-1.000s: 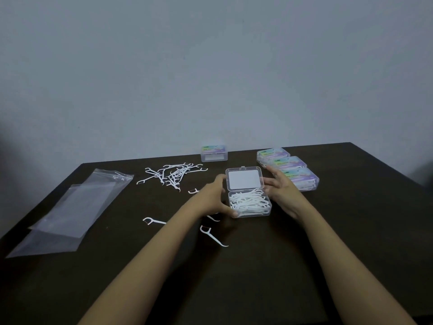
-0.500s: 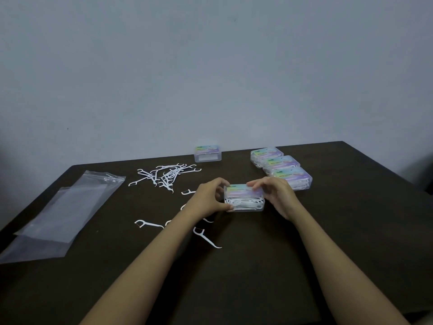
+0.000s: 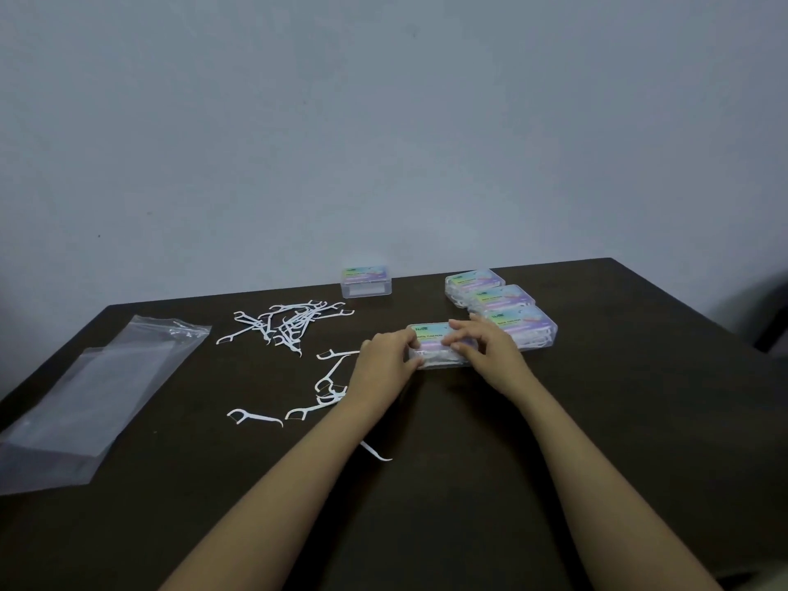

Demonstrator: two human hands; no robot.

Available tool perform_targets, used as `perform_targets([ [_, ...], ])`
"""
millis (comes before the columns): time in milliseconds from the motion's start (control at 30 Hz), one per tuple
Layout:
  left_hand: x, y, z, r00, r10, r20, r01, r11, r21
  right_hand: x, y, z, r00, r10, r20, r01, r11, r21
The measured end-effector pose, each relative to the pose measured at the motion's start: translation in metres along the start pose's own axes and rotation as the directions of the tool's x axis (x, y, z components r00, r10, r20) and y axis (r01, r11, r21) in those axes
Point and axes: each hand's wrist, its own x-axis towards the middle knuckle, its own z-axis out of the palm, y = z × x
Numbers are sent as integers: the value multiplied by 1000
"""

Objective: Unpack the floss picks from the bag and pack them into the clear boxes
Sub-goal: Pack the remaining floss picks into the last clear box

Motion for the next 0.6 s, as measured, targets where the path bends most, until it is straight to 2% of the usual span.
perform_targets([
  [67, 8, 0, 2, 999, 5, 40, -4, 999, -33, 2, -2, 3, 997, -27, -72, 12, 981, -196],
  [167, 25, -3, -4, 988, 12, 153, -1, 997, -72, 2, -7, 10, 988, -76, -132, 2, 873, -488],
  [267, 51, -16, -13, 994, -19, 108, 31, 994, -105, 3, -16, 18, 987, -78, -138, -28, 772, -635],
  [467, 104, -42, -17, 981, -192, 40, 180, 964, 194, 9, -19, 23, 995, -15, -100, -54, 755, -653],
  [600, 128, -55, -14, 977, -205, 59, 174, 926, 334, 11, -16, 25, 995, 14, -101, -75, 775, -627],
])
